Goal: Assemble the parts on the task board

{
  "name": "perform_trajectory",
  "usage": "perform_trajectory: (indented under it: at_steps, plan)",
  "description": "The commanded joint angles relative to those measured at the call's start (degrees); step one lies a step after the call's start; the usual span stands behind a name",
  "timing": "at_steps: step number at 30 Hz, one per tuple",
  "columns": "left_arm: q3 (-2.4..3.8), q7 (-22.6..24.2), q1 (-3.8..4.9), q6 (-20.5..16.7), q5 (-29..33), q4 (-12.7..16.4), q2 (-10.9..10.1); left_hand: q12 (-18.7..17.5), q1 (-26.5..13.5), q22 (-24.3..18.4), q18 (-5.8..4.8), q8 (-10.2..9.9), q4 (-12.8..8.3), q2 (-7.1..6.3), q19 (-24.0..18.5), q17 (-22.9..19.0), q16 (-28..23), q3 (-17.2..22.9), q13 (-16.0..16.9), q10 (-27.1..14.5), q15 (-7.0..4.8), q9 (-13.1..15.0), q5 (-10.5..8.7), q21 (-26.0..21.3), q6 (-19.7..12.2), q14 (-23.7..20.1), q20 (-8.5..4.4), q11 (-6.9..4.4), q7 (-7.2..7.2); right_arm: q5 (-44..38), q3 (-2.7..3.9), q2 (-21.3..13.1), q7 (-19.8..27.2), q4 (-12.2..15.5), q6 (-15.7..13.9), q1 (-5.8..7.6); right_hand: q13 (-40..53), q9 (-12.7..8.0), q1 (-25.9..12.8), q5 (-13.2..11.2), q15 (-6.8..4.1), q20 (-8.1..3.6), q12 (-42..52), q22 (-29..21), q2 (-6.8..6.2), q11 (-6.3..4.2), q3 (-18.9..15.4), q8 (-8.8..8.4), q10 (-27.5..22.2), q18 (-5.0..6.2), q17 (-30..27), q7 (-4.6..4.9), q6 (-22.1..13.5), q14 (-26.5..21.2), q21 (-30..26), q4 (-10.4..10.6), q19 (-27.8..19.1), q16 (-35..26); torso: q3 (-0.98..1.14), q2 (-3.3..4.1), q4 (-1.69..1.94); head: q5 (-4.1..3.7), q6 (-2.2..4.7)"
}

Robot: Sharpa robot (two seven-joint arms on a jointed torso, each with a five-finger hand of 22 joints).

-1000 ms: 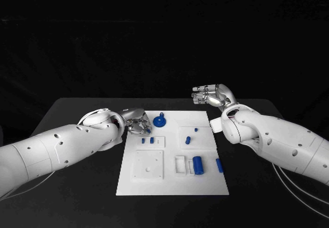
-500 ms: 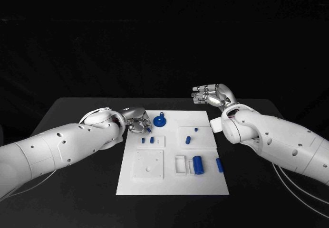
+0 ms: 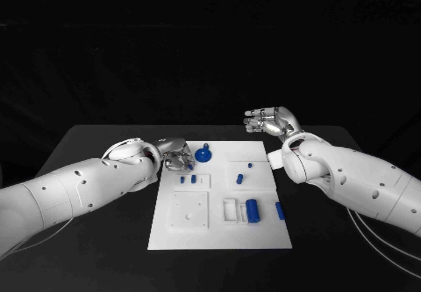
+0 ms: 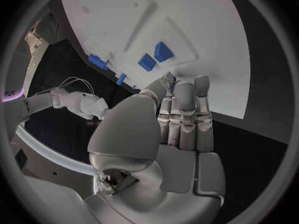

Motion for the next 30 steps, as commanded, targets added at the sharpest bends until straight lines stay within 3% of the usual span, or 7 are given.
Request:
perform_trajectory:
  at_steps: [1,16,22,25,30]
  plan:
    - [-0.11,0.36,-0.22,1.98,-0.30,-0.04,0.21,0.30,-0.21,1.23,0.69,0.20,-0.08,0.55,-0.49,0.00,-0.27,-0.31,0.04,0.28,0.00,0.08,-0.27,0.28,0.09,-0.16,0.04,0.08,0.04,-0.60,0.03,0.03,0.72,0.11,0.58,-0.01,-0.07,-0.04,-0.49,0.28,0.22,0.11,-0.26,-0.09,-0.10,0.22,-0.02,-0.09,0.12,0.93,-0.06,-0.01,0.21,0.11,0.19,-0.35,0.21,-0.25,-0.03,-0.03,0.03,-0.04,-0.05]
    - [-0.53,-1.21,-0.26,3.89,-0.88,-0.31,0.47,0.32,-0.25,1.20,0.61,0.16,0.05,0.12,-1.05,-0.16,-0.70,-1.10,0.04,-1.54,0.41,0.01,-0.99,-0.07,-1.38,-1.23,0.38,0.65,0.34,-0.59,0.03,-0.02,0.73,0.12,0.54,-0.01,-0.06,-0.04,-0.57,0.36,0.21,0.11,-0.26,-0.09,-0.02,0.24,-0.04,-0.09,0.13,0.93,-0.07,-0.02,0.21,0.11,0.19,-0.31,0.20,-0.25,-0.06,-0.02,0.04,-0.09,-0.07]
    - [-0.61,-0.95,-0.26,2.74,-0.99,-0.11,0.33,0.32,-0.74,1.16,0.64,0.12,-0.25,-1.39,-1.02,-0.19,-0.57,-0.90,0.04,-3.08,0.65,-0.09,-1.10,-0.33,-6.53,-1.66,0.60,1.00,-0.67,-0.59,0.03,0.00,0.75,0.07,0.50,-0.01,-0.06,-0.04,-0.57,0.36,0.21,0.11,-0.26,-0.09,-0.02,0.24,-0.04,-0.09,0.13,0.93,-0.07,-0.02,0.21,0.11,0.19,-0.31,0.20,-0.25,-0.08,-0.02,0.07,-0.14,-0.02]
    - [-0.62,-0.81,-0.26,1.90,-1.01,-0.06,0.27,0.33,-1.21,1.12,0.90,0.12,-0.32,-2.25,-0.83,-0.23,-0.50,-0.34,0.03,-5.19,1.13,-0.09,-1.11,-0.52,-8.42,-1.77,0.94,1.75,-1.54,-0.58,0.03,0.00,0.75,0.07,0.50,-0.01,-0.07,-0.05,-0.57,0.40,0.25,0.15,-0.26,-0.09,-0.09,0.25,-0.03,-0.10,0.05,0.92,-0.07,0.00,0.06,0.02,0.17,-0.40,0.13,-0.26,-0.08,-0.02,0.08,-0.12,-0.03]
    - [-0.63,-0.65,-0.26,0.69,-1.00,0.03,0.12,0.31,-1.54,1.15,1.52,0.15,-0.17,-3.18,-0.50,-0.37,-0.41,0.87,0.03,-6.30,1.46,-0.07,-1.08,-0.94,-9.23,-1.80,1.42,2.17,-1.68,-0.58,0.03,0.01,0.77,0.04,0.45,-0.01,-0.07,-0.05,-0.57,0.40,0.25,0.15,-0.26,-0.09,-0.09,0.25,-0.03,-0.10,0.05,0.92,-0.07,0.00,0.06,0.02,0.17,-0.40,0.13,-0.26,-0.13,-0.02,0.04,0.01,-0.07]
